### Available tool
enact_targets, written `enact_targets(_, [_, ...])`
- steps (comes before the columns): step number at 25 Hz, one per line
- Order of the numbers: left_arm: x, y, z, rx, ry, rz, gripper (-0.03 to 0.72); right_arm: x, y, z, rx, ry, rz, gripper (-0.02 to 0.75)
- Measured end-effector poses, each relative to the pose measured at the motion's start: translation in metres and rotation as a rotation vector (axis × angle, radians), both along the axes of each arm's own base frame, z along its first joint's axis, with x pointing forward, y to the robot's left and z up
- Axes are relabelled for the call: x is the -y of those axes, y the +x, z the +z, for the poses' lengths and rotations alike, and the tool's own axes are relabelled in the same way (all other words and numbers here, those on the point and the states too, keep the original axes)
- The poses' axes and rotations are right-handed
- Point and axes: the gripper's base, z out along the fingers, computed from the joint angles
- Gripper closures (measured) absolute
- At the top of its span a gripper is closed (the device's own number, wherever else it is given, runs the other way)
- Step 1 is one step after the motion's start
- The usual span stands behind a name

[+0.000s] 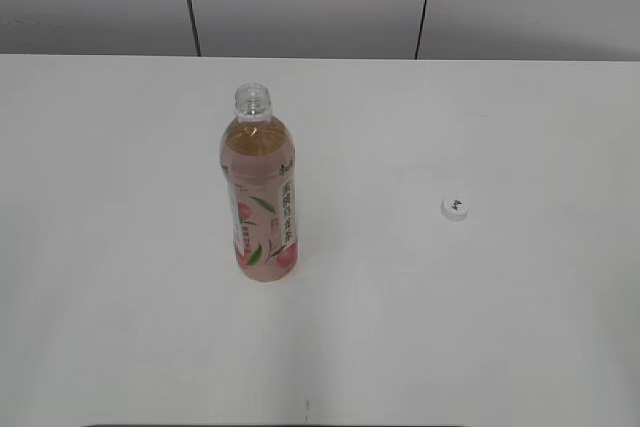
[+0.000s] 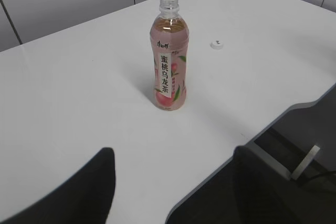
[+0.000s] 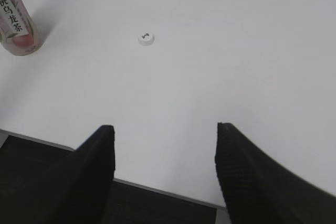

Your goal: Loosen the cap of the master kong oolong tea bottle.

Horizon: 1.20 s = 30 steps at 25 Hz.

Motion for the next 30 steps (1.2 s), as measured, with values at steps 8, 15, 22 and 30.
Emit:
enact_targets(8, [0.0005,-0.0003,0.0001,0.001,-0.002,0.039,0.262,-0.0003,0.0003,0.0002,0.004,0.002,-0.022,0.277])
enact_targets(15, [0.0058,-0.0034,0.0002,0.002,-0.002,0.509,0.270,-0.0029,0.0003,0.0004,0.007,0.003,-0.307,0.277])
enact_targets(22, [0.0067,-0.0036,0.0002,0.002,-0.002,0.585,0.273,-0.0032,0.0004,0.0006,0.009,0.003,-0.345,0.277])
enact_targets(30, [0.0066,-0.0036,0.0002,0.002,-0.002,0.577,0.292,-0.0032,0.0004,0.0006,0.009,0.004,-0.345,0.277])
